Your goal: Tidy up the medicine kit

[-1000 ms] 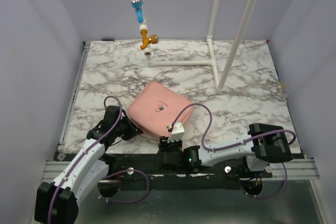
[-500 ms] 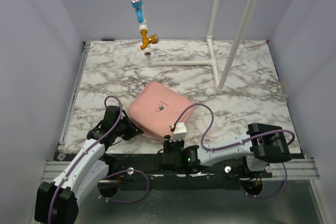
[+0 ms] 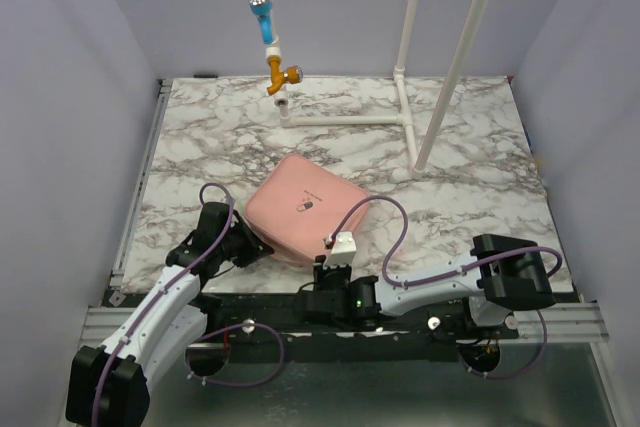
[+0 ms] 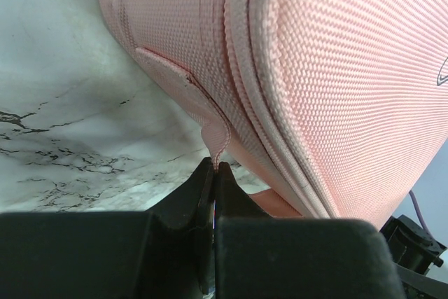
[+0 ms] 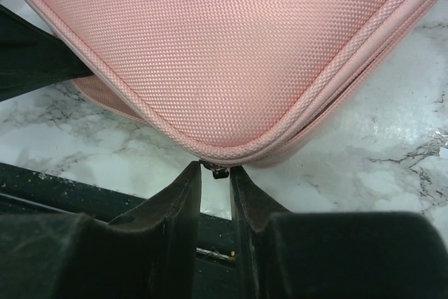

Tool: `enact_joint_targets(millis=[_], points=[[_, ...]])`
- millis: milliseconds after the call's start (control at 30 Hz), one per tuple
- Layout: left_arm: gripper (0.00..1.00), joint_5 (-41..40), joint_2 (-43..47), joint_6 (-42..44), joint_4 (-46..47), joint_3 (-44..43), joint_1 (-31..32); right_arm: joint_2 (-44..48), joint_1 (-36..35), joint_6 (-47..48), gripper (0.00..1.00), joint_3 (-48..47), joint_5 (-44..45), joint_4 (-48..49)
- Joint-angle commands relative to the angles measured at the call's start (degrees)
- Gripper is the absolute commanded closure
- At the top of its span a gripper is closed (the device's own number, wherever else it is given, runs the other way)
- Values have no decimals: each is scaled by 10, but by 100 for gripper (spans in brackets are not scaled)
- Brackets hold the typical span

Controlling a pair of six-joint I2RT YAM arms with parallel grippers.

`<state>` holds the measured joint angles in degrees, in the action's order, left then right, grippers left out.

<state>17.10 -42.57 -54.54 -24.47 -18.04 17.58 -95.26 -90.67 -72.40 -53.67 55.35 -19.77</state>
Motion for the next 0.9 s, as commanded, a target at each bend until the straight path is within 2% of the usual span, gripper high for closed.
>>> enact_joint_targets(millis=[0, 533, 633, 867], points=[[100, 14, -1, 9, 15, 8, -2, -5, 5, -3, 74, -22, 55, -13], [100, 17, 4, 15, 11, 8, -3, -18, 23, -42, 89, -19, 59, -52], [100, 17, 6, 18, 7, 8, -4, -12, 23, -41, 97, -16, 68, -58], [100, 24, 13, 25, -5, 0, -5, 40, 23, 29, 99, 33, 74, -39]])
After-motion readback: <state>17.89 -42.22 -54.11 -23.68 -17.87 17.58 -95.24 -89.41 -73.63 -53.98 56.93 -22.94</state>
